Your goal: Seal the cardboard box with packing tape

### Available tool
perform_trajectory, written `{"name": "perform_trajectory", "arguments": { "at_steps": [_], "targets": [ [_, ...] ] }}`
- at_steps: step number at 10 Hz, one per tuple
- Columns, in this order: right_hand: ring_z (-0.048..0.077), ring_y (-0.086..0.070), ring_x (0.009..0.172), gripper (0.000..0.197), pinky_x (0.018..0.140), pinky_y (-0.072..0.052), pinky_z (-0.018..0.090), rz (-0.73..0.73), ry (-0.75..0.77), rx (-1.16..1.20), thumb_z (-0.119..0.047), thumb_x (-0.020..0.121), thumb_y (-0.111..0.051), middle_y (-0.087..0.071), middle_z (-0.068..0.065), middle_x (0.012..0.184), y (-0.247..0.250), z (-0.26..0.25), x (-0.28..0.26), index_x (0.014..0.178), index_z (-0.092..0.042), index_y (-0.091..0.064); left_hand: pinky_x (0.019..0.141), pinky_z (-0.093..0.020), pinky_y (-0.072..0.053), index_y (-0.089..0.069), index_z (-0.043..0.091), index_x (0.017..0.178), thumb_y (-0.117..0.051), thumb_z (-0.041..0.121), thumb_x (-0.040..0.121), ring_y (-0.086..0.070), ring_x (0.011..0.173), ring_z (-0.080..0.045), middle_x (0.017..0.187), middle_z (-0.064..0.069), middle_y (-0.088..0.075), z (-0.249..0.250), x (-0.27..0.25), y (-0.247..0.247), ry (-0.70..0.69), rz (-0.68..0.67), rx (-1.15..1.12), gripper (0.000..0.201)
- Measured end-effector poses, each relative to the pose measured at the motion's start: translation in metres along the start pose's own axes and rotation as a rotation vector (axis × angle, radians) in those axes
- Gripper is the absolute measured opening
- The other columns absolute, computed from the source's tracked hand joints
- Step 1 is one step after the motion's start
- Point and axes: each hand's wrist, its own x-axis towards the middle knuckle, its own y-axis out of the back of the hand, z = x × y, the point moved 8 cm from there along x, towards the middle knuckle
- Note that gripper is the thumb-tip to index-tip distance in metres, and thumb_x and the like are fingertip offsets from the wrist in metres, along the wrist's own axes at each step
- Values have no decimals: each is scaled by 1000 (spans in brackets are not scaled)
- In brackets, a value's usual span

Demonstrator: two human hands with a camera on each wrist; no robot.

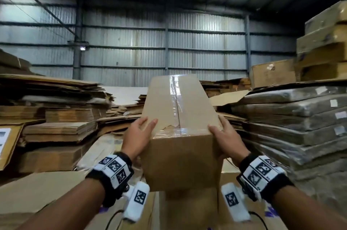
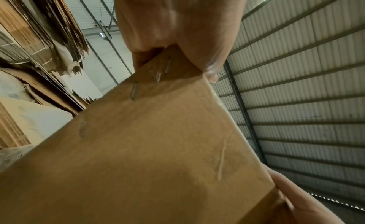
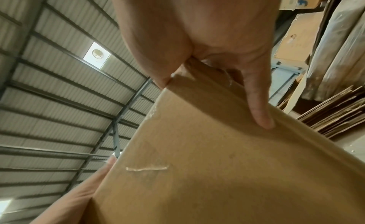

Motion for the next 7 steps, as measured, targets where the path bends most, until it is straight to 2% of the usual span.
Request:
{"name": "perform_trajectory", "arguments": {
  "at_steps": [1, 2, 3, 4, 5, 6, 7],
  "targets": [
    [21, -50, 116, 62, 105, -44, 52, 48, 61, -6, -47, 95, -52, -49, 5, 143, 10, 29, 57, 150, -34, -27, 111, -46, -39, -44, 16, 146, -50, 69, 81, -47, 132, -19, 148, -4, -49, -9, 47, -47, -69, -30, -24, 84],
    [22, -48, 124, 61, 106, -42, 43, 100, 119, -63, -42, 95, -56, -46, 6, 145, 16, 60, 104, 149, -32, -31, 110, -43, -39, -38, 16, 148, -44, 69, 84, -46, 132, -19, 147, 0, -46, -31, 74, -95, -145, -89, 54, 83],
    [28, -45, 130, 66, 108, -38, 44, 41, 65, -184, -27, 93, -61, -39, 11, 148, 4, 108, 136, 149, -34, -28, 104, -37, -43, -42, 17, 144, -41, 71, 86, -52, 124, -23, 141, -8, -52, -82, 87, -144, -177, -187, 341, 79],
    [33, -43, 130, 81, 106, -40, 45, -60, -87, -290, -19, 89, -62, -30, 10, 150, -9, 157, 152, 151, -40, -14, 92, -36, -45, -41, 21, 144, -47, 54, 96, -60, 113, -31, 126, -16, -64, -120, 97, -181, -84, -192, 451, 58],
    [35, -44, 127, 93, 105, -41, 45, -106, -159, -271, -15, 82, -65, -31, 12, 147, -3, 178, 174, 151, -42, -9, 96, -40, -46, -41, 22, 142, -50, 50, 97, -58, 117, -36, 129, -20, -62, -125, 120, -206, -57, -183, 487, 54],
    [33, -39, 134, 104, 112, -38, 43, -217, -155, -258, -17, 78, -71, -26, 11, 154, 1, 186, 185, 154, -39, -3, 100, -41, -44, -36, 20, 146, -49, 49, 97, -54, 122, -37, 134, -21, -58, -124, 135, -215, -21, -231, 544, 58],
    [31, -33, 142, 106, 118, -30, 44, -215, -93, -282, -29, 79, -75, -20, 10, 161, 5, 179, 182, 155, -35, -1, 103, -42, -43, -20, 23, 154, -48, 53, 96, -51, 126, -38, 142, -21, -49, -121, 134, -210, -1, -295, 616, 71]
  ]
}}
